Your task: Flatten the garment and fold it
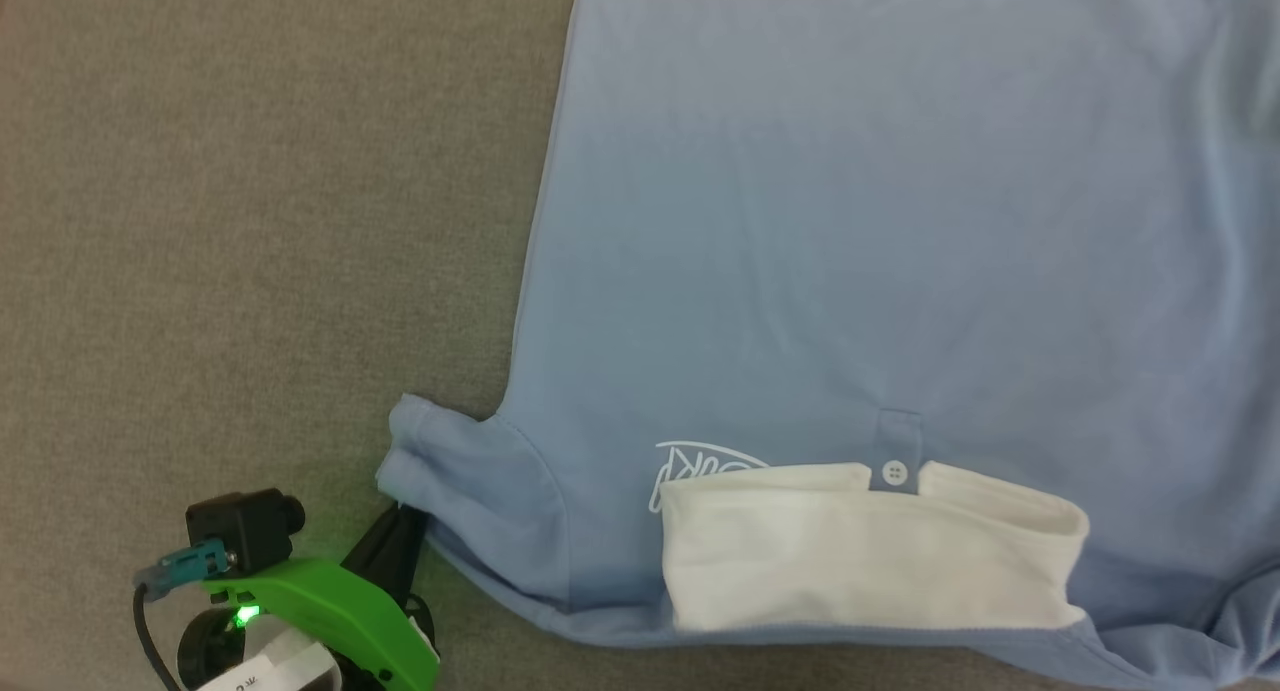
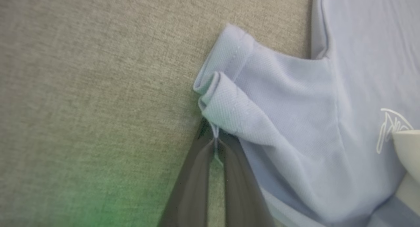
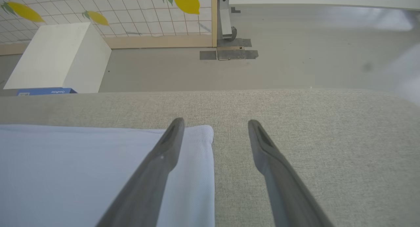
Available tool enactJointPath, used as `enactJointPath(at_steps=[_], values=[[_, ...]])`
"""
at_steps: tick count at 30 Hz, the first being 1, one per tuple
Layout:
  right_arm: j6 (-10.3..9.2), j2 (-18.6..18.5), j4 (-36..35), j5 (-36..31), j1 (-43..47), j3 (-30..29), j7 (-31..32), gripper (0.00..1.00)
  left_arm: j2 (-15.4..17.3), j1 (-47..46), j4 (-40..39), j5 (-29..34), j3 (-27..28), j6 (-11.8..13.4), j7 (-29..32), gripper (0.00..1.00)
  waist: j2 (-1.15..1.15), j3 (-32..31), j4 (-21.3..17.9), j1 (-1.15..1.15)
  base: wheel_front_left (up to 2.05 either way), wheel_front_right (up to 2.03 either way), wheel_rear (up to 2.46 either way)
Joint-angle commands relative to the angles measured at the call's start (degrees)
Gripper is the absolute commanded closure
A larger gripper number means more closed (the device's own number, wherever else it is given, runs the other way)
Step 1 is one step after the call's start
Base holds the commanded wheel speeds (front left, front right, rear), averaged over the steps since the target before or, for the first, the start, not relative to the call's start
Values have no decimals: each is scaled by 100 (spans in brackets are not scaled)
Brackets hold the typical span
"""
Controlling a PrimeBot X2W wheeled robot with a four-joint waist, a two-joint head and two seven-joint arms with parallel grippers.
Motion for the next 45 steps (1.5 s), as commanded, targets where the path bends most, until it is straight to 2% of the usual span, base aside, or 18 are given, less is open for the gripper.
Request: enactJointPath(at_steps=[1,10,11,12,13,14,15,17,20,24,27,32,35,37,45], values=[[-9,-13,47,-161,-149,-37,273,0,-64,-117,219,105,-54,28,43,100,0,629,398,0,0,0,0],[-9,56,-280,-784,-336,-142,1865,0,-145,-260,341,98,-145,-38,-90,100,0,867,526,0,0,0,0],[-9,65,-355,-821,-319,-164,2053,8,-149,-266,351,95,-147,-39,-104,100,0,873,526,0,0,0,0],[-9,71,-425,-843,-300,-173,2179,20,-152,-268,358,96,-150,-38,-113,100,0,875,524,0,0,0,0],[-9,79,-526,-857,-275,-182,2297,67,-156,-271,366,100,-157,-35,-120,100,0,877,523,0,0,0,0],[-9,83,-589,-856,-256,-188,2351,88,-160,-274,369,98,-164,-36,-123,100,0,874,522,0,0,0,0],[-9,82,-706,-848,-202,-188,2424,100,-168,-280,375,92,-172,-39,-132,100,0,861,516,0,0,0,0],[-9,61,-899,-791,-100,-160,2340,100,-173,-286,390,86,-178,-38,-140,100,0,820,502,0,0,0,0],[-9,-145,-1206,-690,198,179,1649,100,-173,-300,440,98,-204,-40,-152,100,0,695,495,0,0,0,0],[-9,-376,-1507,-286,777,512,34,100,-149,-233,497,91,-181,-17,-171,100,0,369,361,0,0,0,0],[-9,-371,-1535,29,1304,462,-1153,100,-96,-152,526,89,-150,10,-156,100,0,-6,211,0,0,0,0],[-9,-165,-1683,358,2320,288,-2200,100,9,71,475,70,-84,90,-71,100,0,-683,-111,0,0,0,0],[-9,-20,-1903,420,2995,136,-2185,100,79,251,396,49,-14,167,-8,100,0,-1037,-304,0,0,0,0],[-9,65,-2091,386,3465,-14,-1953,100,125,394,316,33,38,225,34,100,0,-1227,-431,0,0,0,0],[-9,662,-2682,430,4889,-753,-502,100,247,776,53,-14,170,389,163,100,0,-1633,-797,0,0,0,0]])
